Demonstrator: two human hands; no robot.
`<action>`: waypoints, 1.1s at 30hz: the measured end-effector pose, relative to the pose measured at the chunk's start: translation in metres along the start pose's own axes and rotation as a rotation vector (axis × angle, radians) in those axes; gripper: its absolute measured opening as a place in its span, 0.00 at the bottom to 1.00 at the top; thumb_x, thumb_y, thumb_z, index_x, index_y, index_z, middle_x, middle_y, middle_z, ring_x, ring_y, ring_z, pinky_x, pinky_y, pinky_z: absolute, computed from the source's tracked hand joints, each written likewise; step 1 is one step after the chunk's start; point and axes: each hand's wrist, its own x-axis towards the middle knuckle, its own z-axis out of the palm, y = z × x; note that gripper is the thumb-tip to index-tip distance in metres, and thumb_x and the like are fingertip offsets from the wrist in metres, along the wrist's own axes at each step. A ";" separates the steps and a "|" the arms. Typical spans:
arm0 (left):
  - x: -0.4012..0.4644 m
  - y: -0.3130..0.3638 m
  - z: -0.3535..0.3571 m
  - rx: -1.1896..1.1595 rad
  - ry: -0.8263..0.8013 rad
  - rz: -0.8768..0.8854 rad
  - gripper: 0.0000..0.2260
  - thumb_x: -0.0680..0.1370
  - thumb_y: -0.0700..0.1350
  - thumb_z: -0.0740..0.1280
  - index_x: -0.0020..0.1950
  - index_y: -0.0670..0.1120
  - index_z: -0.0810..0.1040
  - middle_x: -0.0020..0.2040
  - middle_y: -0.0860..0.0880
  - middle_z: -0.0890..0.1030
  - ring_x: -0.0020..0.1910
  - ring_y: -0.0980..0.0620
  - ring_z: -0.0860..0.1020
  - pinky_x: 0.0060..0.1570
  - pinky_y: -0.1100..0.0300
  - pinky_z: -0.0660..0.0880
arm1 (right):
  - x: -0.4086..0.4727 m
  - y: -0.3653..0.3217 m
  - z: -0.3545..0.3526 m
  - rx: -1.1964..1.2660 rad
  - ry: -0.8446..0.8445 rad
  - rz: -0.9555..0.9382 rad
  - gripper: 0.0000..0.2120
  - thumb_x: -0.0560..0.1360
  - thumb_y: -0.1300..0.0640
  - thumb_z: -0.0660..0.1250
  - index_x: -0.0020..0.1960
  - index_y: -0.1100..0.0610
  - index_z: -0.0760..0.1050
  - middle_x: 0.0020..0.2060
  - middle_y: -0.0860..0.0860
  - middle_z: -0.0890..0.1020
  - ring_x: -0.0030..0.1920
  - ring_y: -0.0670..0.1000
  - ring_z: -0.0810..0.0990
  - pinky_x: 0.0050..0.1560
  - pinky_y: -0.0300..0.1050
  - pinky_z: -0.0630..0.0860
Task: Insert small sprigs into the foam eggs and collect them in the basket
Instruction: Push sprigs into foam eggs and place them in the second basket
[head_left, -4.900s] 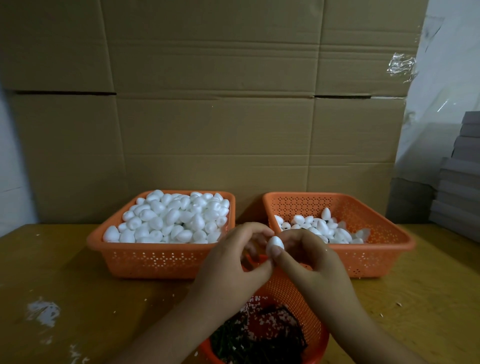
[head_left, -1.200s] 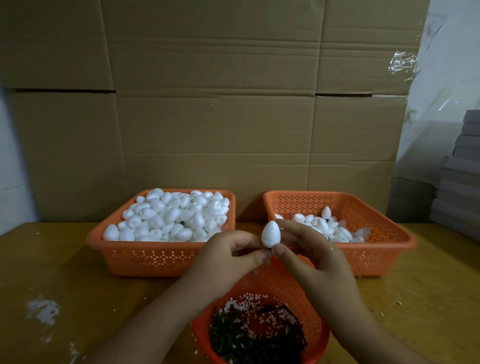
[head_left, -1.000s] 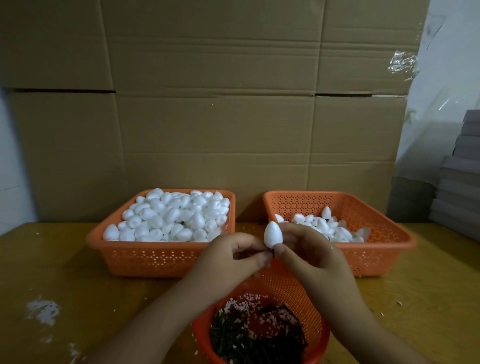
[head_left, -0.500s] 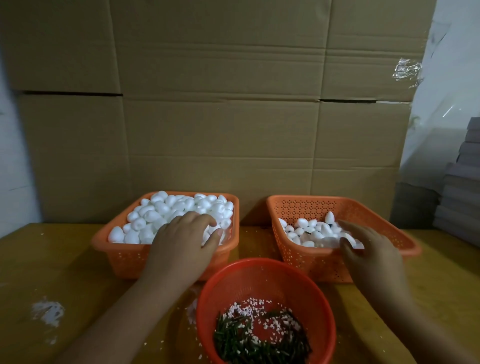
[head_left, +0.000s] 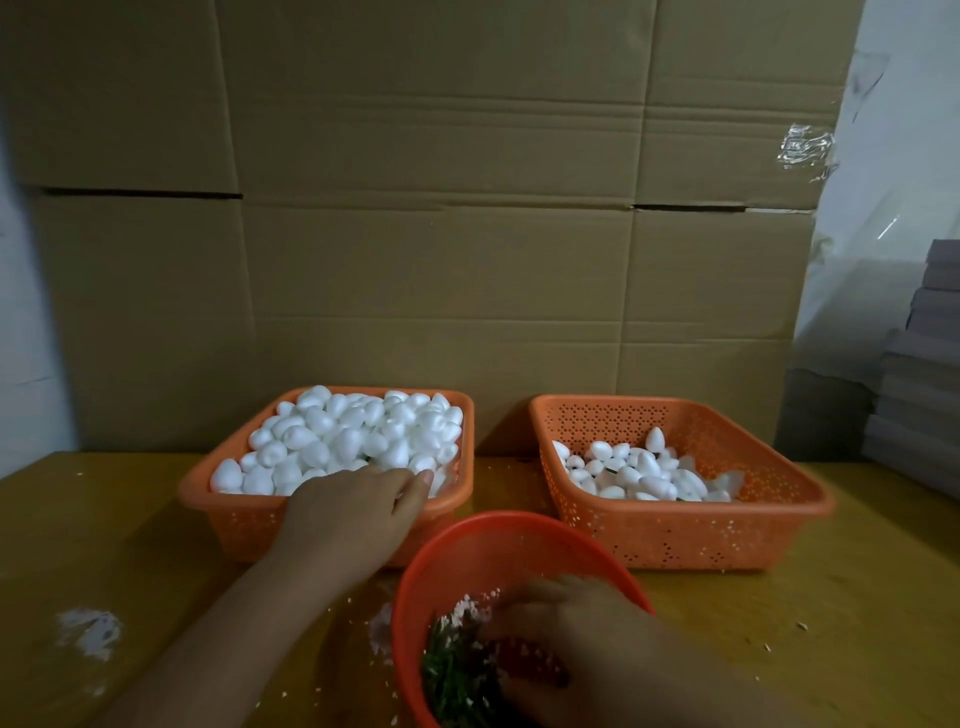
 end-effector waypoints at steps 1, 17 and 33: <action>0.000 0.000 0.000 -0.012 -0.002 0.000 0.22 0.82 0.60 0.47 0.45 0.52 0.76 0.42 0.53 0.81 0.41 0.56 0.79 0.44 0.55 0.75 | 0.000 0.001 0.002 0.004 -0.027 0.014 0.22 0.75 0.40 0.64 0.69 0.35 0.67 0.67 0.34 0.69 0.70 0.38 0.63 0.73 0.42 0.57; 0.004 -0.002 -0.001 -0.044 -0.129 0.027 0.18 0.83 0.58 0.47 0.57 0.56 0.76 0.58 0.56 0.79 0.56 0.55 0.76 0.52 0.55 0.72 | -0.001 0.005 0.004 0.017 -0.045 -0.007 0.22 0.74 0.39 0.64 0.67 0.35 0.68 0.65 0.32 0.68 0.67 0.37 0.65 0.67 0.39 0.64; 0.007 -0.003 0.004 -0.249 0.057 -0.021 0.08 0.80 0.58 0.57 0.57 0.59 0.70 0.47 0.57 0.77 0.48 0.56 0.77 0.42 0.57 0.69 | -0.004 0.000 -0.002 0.017 -0.069 0.001 0.21 0.75 0.39 0.63 0.68 0.35 0.68 0.64 0.34 0.69 0.65 0.40 0.67 0.68 0.41 0.66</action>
